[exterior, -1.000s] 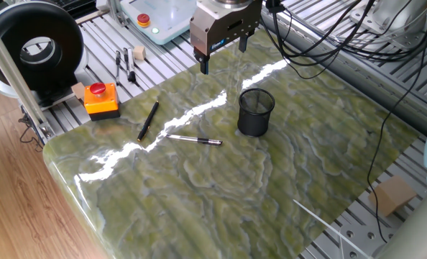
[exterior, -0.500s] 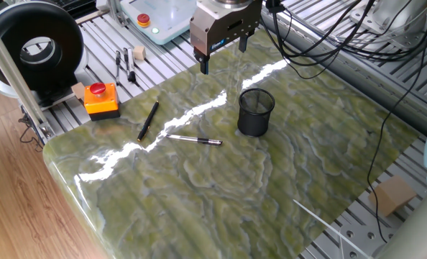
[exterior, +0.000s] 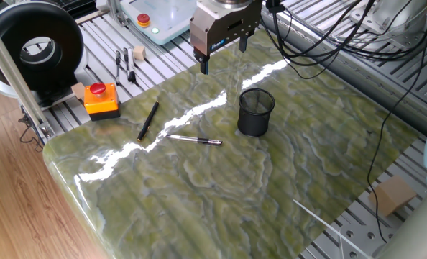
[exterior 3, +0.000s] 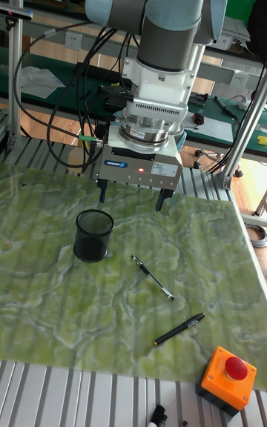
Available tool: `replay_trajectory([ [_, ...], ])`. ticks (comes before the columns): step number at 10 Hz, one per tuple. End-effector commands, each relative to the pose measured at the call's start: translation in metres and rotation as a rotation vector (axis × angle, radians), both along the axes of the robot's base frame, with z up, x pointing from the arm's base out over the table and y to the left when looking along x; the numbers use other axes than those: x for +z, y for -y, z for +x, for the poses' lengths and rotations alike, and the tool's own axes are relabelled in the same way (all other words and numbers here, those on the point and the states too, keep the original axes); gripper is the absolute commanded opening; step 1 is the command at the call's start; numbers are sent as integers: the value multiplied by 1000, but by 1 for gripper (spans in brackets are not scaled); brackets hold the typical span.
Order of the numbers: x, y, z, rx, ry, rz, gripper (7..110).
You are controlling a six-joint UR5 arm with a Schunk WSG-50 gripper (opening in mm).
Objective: Put the pen into the pen holder
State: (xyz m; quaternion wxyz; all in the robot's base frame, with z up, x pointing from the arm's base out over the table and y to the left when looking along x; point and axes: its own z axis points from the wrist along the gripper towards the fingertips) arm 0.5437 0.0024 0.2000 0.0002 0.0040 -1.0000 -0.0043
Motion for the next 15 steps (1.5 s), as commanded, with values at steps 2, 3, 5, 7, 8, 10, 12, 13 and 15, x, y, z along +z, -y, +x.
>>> replay_trajectory([
  [2, 3, -23, 30, 83, 123, 79, 109],
  [3, 2, -24, 30, 83, 123, 82, 7],
  [5, 1, -26, 31, 82, 127, 93, 7],
  [7, 1, -27, 30, 82, 125, 96, 7],
  [8, 1, -27, 29, 82, 122, 96, 7],
  [10, 0, -27, 27, 93, 114, 93, 7],
  [12, -1, -31, 16, 135, 74, 107, 7],
  [13, -1, -33, 16, 139, 74, 116, 7],
  [15, -1, -35, 16, 142, 76, 117, 7],
])
